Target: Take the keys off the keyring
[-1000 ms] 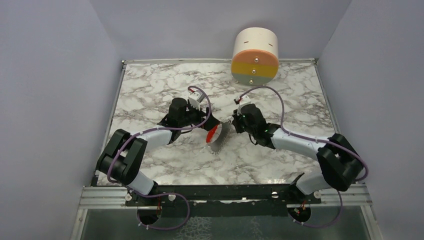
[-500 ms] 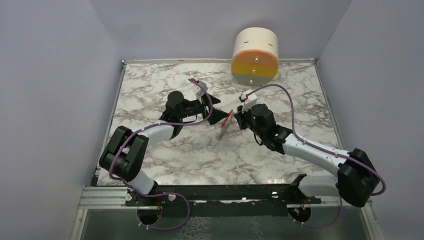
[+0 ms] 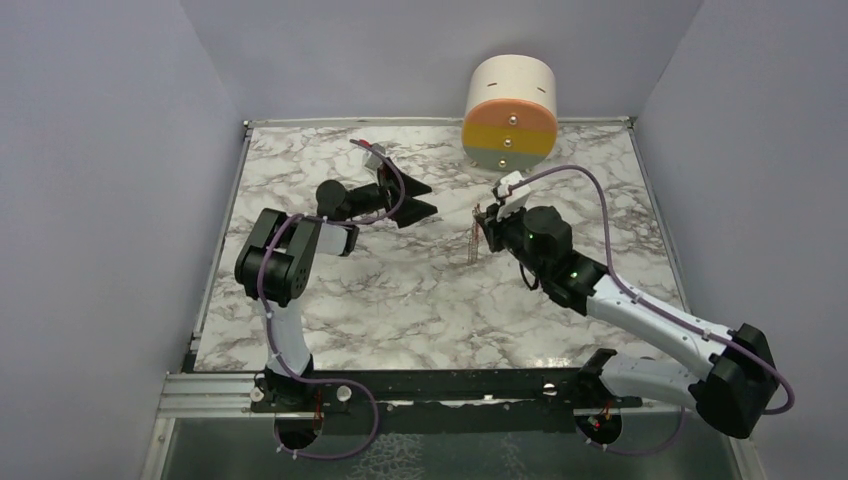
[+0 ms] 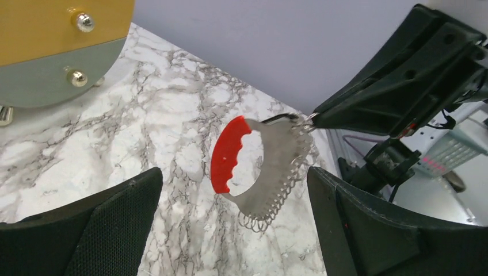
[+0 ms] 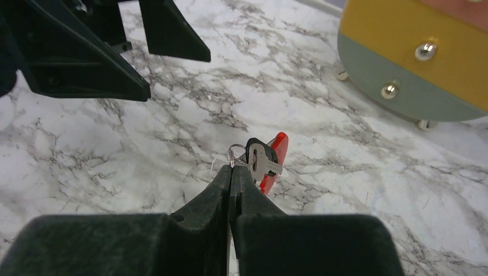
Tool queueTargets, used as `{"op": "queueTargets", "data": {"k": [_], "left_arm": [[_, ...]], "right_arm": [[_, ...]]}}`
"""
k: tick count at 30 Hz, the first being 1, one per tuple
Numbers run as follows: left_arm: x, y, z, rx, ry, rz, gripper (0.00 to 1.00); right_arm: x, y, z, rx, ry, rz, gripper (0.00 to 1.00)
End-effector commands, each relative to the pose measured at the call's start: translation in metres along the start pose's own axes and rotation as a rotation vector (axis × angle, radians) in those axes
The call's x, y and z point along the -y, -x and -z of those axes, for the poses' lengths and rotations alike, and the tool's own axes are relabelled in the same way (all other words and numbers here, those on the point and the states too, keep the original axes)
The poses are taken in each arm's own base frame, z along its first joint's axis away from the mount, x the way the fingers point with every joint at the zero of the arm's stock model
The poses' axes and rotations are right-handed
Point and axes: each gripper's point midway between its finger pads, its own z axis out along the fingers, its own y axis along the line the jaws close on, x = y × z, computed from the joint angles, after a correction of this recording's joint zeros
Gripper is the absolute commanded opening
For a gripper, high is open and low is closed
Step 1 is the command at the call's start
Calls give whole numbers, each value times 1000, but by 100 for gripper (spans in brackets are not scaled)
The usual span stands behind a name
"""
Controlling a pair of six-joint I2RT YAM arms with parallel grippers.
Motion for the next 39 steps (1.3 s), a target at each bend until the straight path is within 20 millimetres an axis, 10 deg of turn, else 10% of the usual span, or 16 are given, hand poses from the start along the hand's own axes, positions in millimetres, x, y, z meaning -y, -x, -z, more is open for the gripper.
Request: {"op": "queueTargets", "data": {"k": [1, 5, 11, 15, 29, 39], "left_arm": [[34, 39, -4, 95, -126, -91, 99], [56, 60, 1, 142, -101, -142, 99], [17, 69, 1, -26, 424, -309, 99], [31, 92, 12, -32, 541, -392, 99], [103, 48, 9, -131, 166, -499, 99], [164, 68, 14, -19, -17, -667, 99]], "right_arm": [[-5, 65, 18, 147, 45, 30, 1], [-15, 87, 33, 206, 115, 42, 1], [-20, 107, 42, 264, 149, 50, 1], [-33, 112, 41, 296, 219, 53, 1], [-72, 136, 89, 418, 490, 81, 1], [-90, 135, 104, 407, 614, 91, 1]]}}
